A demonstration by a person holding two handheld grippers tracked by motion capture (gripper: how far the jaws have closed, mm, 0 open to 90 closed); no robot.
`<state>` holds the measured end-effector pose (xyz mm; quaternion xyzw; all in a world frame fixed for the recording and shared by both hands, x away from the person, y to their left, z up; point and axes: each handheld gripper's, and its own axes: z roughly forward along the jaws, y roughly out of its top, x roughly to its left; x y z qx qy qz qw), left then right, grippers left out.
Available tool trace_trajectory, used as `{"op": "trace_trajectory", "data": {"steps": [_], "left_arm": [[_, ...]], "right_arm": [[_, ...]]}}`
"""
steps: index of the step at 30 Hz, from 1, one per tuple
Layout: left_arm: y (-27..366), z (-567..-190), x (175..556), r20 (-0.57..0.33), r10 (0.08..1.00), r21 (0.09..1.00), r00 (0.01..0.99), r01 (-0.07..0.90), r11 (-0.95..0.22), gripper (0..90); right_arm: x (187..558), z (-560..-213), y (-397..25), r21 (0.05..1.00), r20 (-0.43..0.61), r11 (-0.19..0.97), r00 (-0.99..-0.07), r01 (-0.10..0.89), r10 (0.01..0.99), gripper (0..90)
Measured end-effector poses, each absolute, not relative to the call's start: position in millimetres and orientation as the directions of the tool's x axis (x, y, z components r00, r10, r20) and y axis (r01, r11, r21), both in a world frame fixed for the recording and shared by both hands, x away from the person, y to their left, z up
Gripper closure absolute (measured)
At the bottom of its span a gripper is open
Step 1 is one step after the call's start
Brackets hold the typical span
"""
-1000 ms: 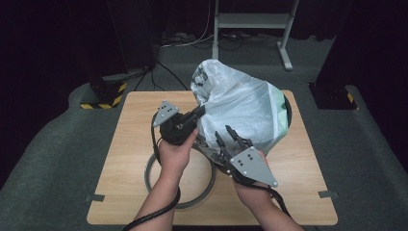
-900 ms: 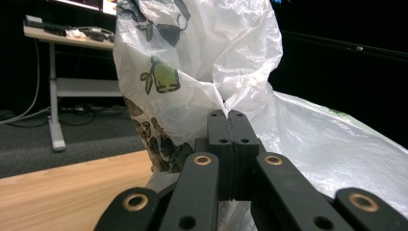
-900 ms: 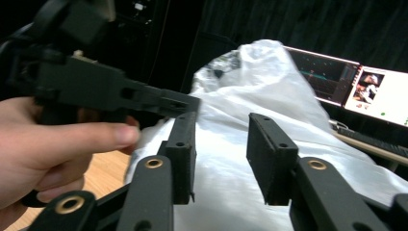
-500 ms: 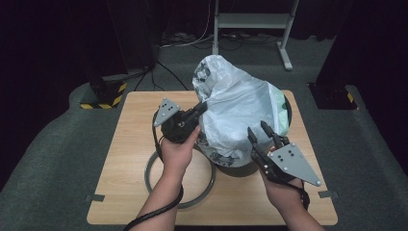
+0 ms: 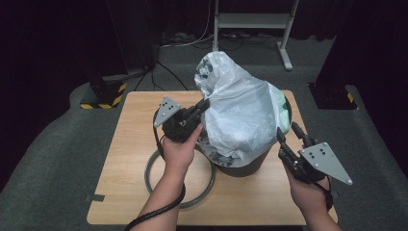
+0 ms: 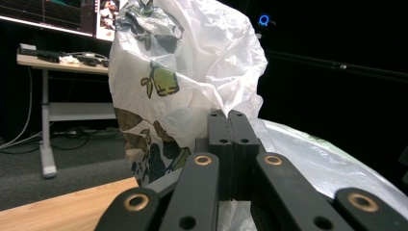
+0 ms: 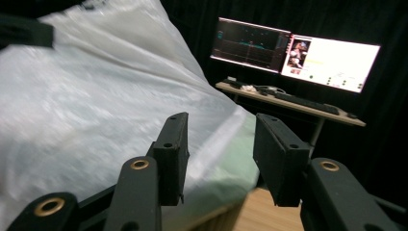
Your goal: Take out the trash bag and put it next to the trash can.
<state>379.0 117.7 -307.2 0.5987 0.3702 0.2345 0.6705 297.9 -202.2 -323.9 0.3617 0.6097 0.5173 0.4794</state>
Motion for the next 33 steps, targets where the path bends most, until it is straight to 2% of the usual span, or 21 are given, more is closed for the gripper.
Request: {"op": "trace_trajectory", "data": {"steps": [10, 21, 33], "left_arm": [[115.7, -302.6, 379.7, -0.223, 0.753, 0.974, 0.619, 0.117, 0.193, 90.0], [110.5, -286.7, 381.9, -0.2, 0.75, 0.979, 0.631, 0.091, 0.185, 90.0], [110.0, -273.9, 385.3, -0.188, 0.748, 0.98, 0.637, 0.07, 0.187, 90.0]], "right_arm": [[297.6, -339.6, -226.9, 0.981, -0.192, 0.196, -0.228, -0.005, 0.955, 52.5], [304.6, -374.0, -237.4, 0.978, -0.173, 0.195, -0.229, 0.076, 0.958, 49.5], [324.4, -417.8, -245.5, 0.954, -0.169, 0.22, -0.239, 0.206, 0.956, 42.4]]}}
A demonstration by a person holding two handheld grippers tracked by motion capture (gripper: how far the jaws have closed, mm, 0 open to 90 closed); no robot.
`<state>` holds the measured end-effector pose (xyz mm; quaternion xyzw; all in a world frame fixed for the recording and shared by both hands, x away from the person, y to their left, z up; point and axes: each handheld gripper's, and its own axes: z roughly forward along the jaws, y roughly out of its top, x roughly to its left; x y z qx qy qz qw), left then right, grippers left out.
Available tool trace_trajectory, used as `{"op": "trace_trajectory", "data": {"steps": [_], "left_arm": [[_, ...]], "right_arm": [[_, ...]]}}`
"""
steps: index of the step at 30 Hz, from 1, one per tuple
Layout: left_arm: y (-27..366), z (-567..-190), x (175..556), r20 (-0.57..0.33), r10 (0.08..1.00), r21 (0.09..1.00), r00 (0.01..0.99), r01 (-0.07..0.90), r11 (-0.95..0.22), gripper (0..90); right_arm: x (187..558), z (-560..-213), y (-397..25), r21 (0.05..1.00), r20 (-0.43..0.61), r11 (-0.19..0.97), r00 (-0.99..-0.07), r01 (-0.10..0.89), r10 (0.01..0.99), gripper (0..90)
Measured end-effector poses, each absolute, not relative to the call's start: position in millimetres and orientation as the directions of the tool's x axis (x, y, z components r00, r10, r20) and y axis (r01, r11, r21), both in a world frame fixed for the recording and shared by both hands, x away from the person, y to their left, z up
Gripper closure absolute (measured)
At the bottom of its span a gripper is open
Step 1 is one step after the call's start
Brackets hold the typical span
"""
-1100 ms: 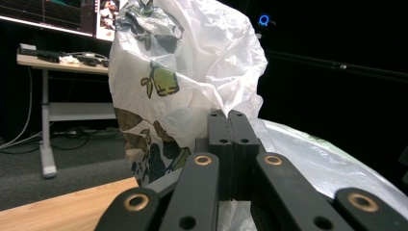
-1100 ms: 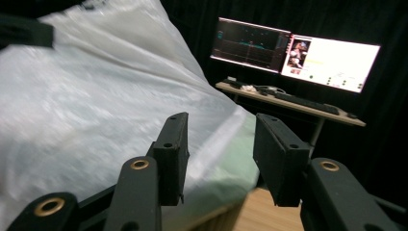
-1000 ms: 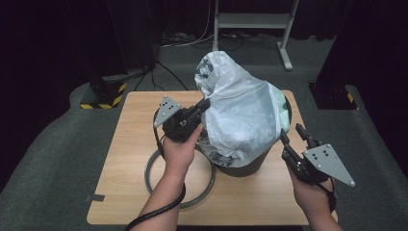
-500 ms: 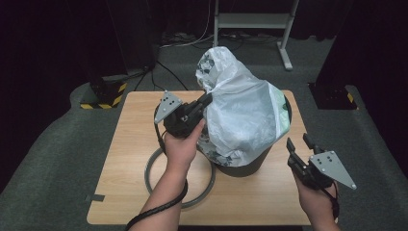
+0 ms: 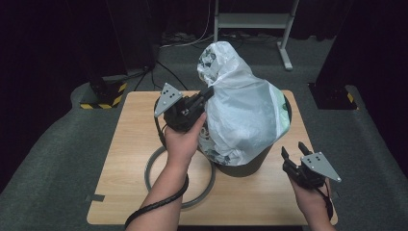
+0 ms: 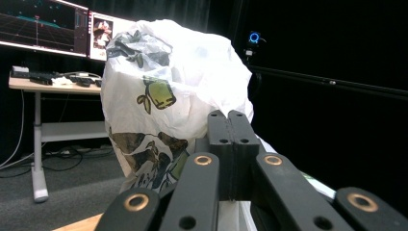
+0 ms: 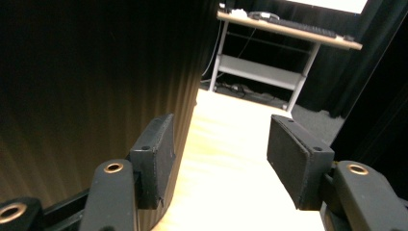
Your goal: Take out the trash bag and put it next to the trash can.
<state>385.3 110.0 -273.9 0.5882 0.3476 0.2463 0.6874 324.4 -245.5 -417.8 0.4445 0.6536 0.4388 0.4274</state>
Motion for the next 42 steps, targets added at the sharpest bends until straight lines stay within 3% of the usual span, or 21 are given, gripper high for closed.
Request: {"op": "trace_trajectory", "data": {"steps": [24, 35, 42], "left_arm": [[122.8, -260.8, 379.1, -0.161, 0.758, 0.982, 0.632, 0.026, 0.187, 90.0], [134.7, -256.1, 372.9, -0.167, 0.759, 0.974, 0.629, -0.012, 0.224, 90.0], [143.3, -251.8, 368.5, -0.158, 0.767, 0.973, 0.622, -0.035, 0.229, 90.0]], "right_arm": [[351.3, -473.6, -251.3, 0.897, -0.154, 0.25, -0.272, 0.363, 0.95, 33.6], [366.4, -506.2, -255.5, 0.819, -0.113, 0.249, -0.279, 0.518, 0.954, 19.3], [368.2, -508.9, -258.7, 0.816, -0.105, 0.233, -0.261, 0.528, 0.96, 18.1]]}}
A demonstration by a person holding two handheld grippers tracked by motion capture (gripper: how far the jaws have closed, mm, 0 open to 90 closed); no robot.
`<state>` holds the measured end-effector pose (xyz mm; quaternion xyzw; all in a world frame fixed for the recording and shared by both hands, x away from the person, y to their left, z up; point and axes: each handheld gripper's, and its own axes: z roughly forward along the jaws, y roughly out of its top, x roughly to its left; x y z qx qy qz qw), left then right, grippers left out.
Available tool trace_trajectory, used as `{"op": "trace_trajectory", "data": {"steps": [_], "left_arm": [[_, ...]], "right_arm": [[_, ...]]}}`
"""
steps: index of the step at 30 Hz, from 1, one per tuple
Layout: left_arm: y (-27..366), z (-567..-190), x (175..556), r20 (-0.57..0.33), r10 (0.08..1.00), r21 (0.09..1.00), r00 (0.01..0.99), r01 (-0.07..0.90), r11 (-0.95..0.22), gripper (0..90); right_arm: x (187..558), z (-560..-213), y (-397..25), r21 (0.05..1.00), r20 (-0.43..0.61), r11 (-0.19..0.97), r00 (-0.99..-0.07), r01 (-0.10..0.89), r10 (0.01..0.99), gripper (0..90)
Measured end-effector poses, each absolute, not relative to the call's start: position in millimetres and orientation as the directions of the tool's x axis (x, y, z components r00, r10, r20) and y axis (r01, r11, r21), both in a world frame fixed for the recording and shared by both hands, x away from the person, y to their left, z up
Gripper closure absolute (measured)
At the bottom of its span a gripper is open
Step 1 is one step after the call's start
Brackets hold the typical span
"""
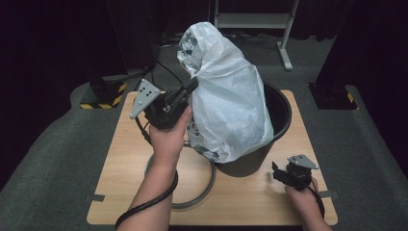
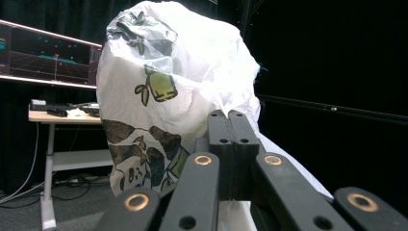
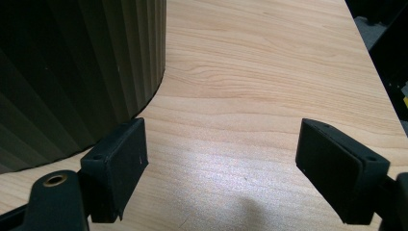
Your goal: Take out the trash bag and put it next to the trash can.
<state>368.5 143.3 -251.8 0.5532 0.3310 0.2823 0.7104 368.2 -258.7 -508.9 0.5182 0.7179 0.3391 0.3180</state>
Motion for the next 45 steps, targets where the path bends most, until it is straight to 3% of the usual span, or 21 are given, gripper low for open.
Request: {"op": "trace_trajectory", "data": {"steps": [27, 45], "left_arm": [[155.0, -222.2, 360.4, -0.125, 0.785, 0.959, 0.607, -0.129, 0.253, 90.0], [191.0, -212.6, 343.9, -0.122, 0.822, 0.953, 0.557, -0.165, 0.254, 90.0]], "right_arm": [[369.2, -514.5, -258.1, 0.791, -0.114, 0.264, -0.291, 0.552, 0.95, 17.3], [373.7, -522.9, -255.3, 0.764, -0.123, 0.287, -0.306, 0.577, 0.944, 17.7]]}}
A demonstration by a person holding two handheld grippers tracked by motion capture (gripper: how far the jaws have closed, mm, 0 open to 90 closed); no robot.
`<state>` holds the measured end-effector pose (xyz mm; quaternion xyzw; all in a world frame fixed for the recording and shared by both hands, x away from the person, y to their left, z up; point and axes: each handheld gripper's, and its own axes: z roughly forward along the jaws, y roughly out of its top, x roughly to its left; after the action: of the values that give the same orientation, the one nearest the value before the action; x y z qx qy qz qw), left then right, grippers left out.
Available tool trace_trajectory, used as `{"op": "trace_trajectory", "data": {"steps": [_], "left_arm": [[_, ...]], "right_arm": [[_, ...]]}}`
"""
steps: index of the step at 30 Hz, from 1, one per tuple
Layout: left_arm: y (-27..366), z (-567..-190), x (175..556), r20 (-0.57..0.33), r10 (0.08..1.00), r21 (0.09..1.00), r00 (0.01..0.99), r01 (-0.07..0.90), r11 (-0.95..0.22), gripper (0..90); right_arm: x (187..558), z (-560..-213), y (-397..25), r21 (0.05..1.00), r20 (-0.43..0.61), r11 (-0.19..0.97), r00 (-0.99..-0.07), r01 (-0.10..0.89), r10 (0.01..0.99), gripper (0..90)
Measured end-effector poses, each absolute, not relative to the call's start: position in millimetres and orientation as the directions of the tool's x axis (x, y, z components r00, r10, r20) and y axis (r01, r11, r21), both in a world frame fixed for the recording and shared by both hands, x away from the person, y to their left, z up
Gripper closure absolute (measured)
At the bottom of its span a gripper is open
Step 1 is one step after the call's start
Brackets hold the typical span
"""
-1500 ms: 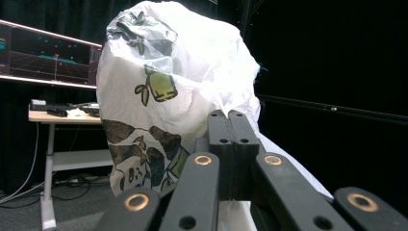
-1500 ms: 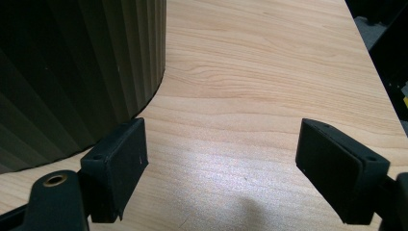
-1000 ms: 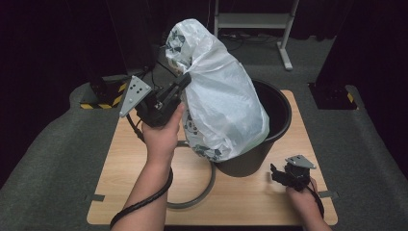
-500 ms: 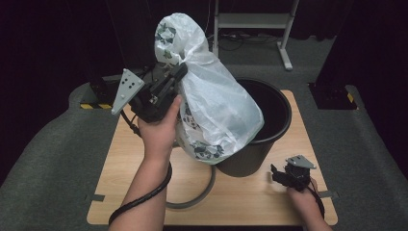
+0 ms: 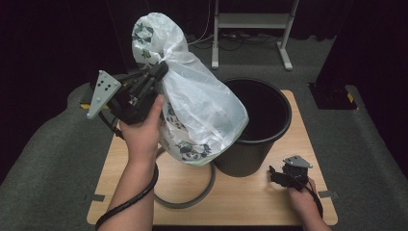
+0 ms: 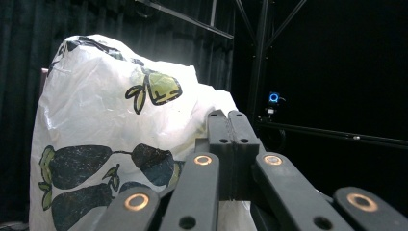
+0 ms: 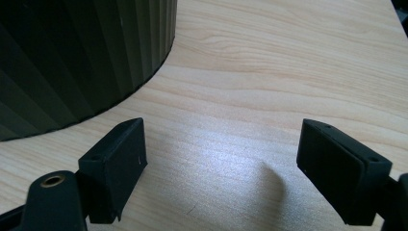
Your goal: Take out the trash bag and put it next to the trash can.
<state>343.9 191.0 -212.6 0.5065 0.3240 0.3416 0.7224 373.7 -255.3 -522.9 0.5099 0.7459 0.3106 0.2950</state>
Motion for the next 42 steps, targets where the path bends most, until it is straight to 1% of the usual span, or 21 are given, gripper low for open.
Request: {"op": "trace_trajectory", "data": {"steps": [12, 20, 29, 34, 42], "left_arm": [[216.0, -216.9, 333.4, -0.127, 0.845, 0.957, 0.519, -0.158, 0.241, 90.0], [235.4, -224.2, 329.0, -0.146, 0.862, 0.959, 0.486, -0.145, 0.244, 90.0], [249.7, -231.0, 325.4, -0.143, 0.88, 0.964, 0.452, -0.14, 0.228, 90.0], [257.7, -242.1, 323.0, -0.145, 0.888, 0.967, 0.436, -0.127, 0.22, 90.0], [270.7, -260.7, 321.0, -0.18, 0.894, 0.967, 0.411, -0.092, 0.238, 90.0]], "right_arm": [[376.9, -523.5, -257.2, 0.752, -0.101, 0.272, -0.304, 0.6, 0.947, 18.9], [380.1, -524.0, -261.5, 0.74, -0.034, 0.224, -0.297, 0.634, 0.954, 18.2], [380.5, -524.1, -261.6, 0.738, -0.027, 0.221, -0.299, 0.637, 0.954, 18.1], [381.0, -524.2, -262.5, 0.737, -0.021, 0.225, -0.312, 0.637, 0.95, 18.1], [381.0, -524.3, -262.0, 0.736, -0.017, 0.234, -0.328, 0.635, 0.944, 17.2]]}}
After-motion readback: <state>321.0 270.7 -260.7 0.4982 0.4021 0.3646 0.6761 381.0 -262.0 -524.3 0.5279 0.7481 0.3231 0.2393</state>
